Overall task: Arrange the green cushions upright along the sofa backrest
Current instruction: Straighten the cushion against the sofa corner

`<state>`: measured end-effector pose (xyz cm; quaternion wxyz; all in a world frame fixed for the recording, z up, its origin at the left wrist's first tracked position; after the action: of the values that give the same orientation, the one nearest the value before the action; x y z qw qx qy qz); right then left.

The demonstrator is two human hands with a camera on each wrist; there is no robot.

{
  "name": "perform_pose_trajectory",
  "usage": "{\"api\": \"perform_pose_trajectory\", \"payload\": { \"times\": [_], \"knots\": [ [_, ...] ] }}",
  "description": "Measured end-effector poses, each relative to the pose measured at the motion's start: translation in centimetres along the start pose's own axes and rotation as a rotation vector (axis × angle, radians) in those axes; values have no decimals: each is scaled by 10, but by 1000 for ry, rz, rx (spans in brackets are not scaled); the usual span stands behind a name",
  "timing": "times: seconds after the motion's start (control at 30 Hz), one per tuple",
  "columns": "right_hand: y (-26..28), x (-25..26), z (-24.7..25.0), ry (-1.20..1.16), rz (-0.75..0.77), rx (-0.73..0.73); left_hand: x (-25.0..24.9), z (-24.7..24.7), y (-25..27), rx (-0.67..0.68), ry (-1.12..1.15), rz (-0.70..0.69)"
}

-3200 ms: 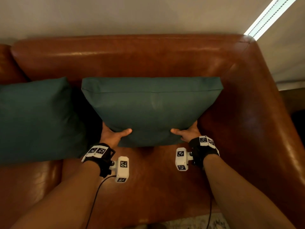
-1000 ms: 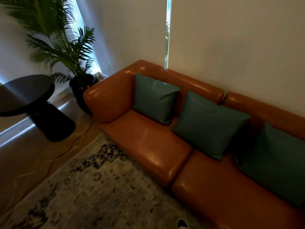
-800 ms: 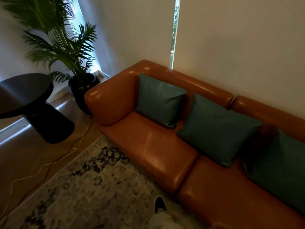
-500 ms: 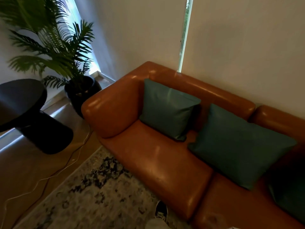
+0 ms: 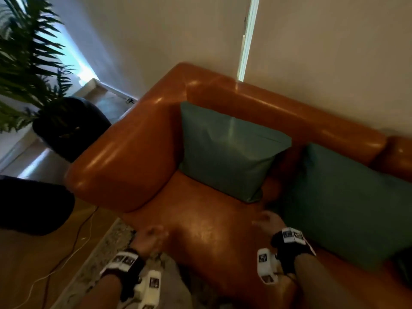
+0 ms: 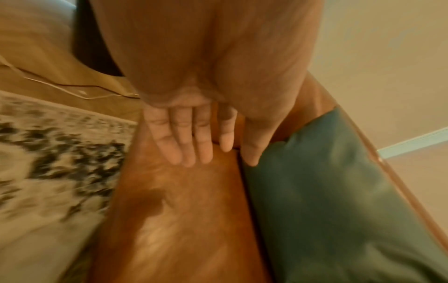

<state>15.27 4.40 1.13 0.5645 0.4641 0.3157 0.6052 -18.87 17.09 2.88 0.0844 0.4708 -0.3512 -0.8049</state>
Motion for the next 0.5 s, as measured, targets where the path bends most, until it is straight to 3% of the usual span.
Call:
{"api": "perform_pose_trajectory", "payload": {
  "times": [0.07, 0.3, 0.4, 0.5],
  "knots": [
    [-16, 32, -2, -110, -9, -57, -26, 1, -56, 75, -58, -44],
    [-65, 110, 11, -624, -12, -144, -135, -16, -217, 87, -65, -156],
    [-81, 122, 10, -579, 65, -170, -172, -21, -256, 126, -85, -175],
    [-93, 125, 8, -525, 30, -209, -191, -28, -279, 190, -119, -214]
  ]
}}
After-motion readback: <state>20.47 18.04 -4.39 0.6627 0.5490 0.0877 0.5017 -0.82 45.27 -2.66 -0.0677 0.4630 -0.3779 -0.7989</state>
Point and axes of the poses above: each hand's wrist, its own y-axis away from the middle knuckle, its own z-axis out of the back of the hand, x = y × z, the point moved 1 cm from there along -y, towards the middle knuckle, and after that the axes turned 15 degrees about -z, right-handed, at the moved point
